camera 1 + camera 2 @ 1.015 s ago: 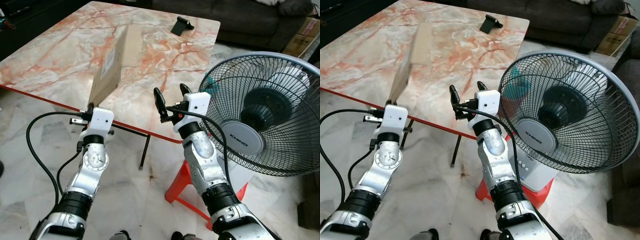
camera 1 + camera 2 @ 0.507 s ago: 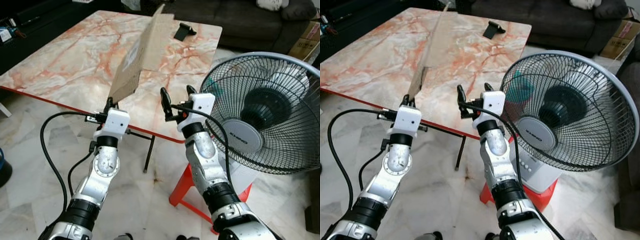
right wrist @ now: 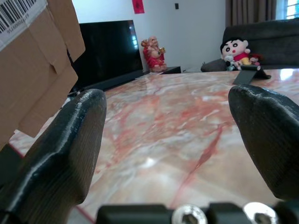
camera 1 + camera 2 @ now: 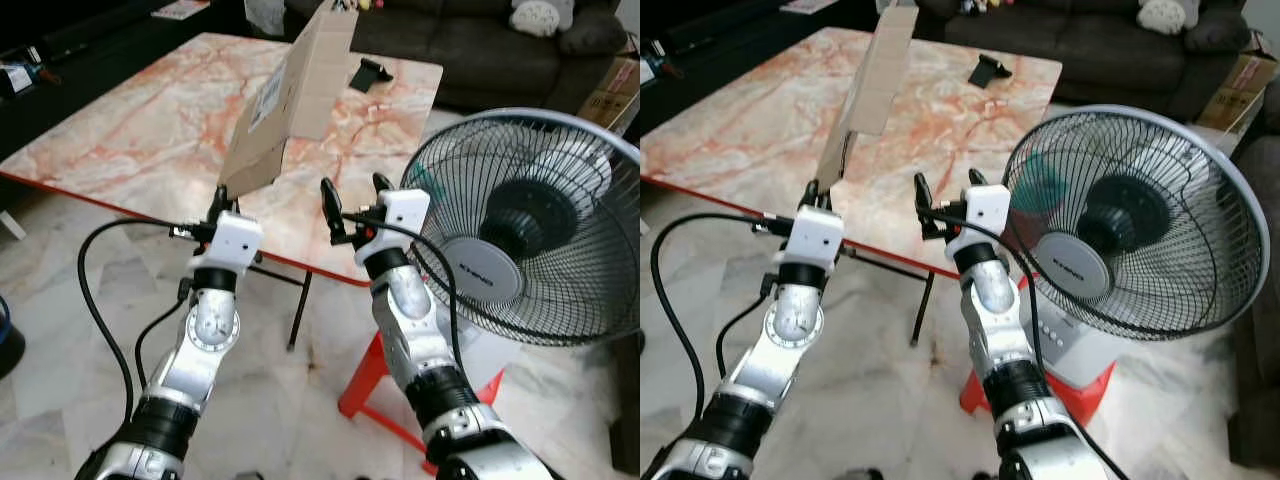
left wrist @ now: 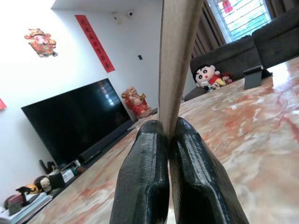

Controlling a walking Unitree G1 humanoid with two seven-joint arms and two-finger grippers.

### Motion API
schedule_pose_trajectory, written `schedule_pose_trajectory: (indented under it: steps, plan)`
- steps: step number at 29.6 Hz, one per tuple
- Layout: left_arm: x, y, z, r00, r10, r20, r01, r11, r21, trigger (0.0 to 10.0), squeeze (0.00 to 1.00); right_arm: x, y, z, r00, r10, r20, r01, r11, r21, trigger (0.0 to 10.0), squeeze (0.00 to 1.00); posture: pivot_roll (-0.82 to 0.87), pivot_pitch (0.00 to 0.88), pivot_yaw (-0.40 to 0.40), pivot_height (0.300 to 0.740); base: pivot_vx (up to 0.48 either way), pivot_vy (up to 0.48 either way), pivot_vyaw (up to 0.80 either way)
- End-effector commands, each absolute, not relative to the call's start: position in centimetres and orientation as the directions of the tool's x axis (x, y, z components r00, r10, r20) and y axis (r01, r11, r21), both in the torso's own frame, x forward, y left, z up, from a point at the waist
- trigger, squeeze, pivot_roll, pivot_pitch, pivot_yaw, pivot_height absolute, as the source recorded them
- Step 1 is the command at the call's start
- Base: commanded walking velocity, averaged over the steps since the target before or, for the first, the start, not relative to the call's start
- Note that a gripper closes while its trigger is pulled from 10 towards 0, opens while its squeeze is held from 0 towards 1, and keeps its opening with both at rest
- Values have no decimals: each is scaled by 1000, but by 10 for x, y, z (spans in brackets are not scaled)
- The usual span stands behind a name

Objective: Picking trash to rubbish bin

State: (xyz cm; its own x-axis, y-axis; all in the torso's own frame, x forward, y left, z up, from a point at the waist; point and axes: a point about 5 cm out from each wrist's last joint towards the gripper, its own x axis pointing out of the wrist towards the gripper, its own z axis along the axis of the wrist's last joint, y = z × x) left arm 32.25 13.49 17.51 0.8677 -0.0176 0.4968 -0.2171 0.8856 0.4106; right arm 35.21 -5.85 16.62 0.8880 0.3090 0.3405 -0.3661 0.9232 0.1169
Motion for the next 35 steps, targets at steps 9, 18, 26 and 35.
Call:
schedule_pose_trajectory:
  steps: [9,18,26,35]
  plan:
    - [323,138,177,862,-4,508,-230,888,398,10000,0,353,-51,170,875,331,354,-391,913,114,10000,0,68,32,1,740,-250,0,0]
    - [324,140,174,870,19,493,-237,893,383,10000,0,353,-52,168,876,337,345,-395,912,111,10000,0,66,34,-4,740,-81,0,0]
    - [327,170,117,980,50,193,-114,935,336,10000,0,355,-69,134,924,325,199,-353,928,121,10000,0,47,66,-27,740,0,0,0]
    - [289,202,24,968,134,-211,-53,935,351,10000,0,332,-118,50,959,215,-187,-184,968,168,10000,0,23,125,-65,740,0,0,0]
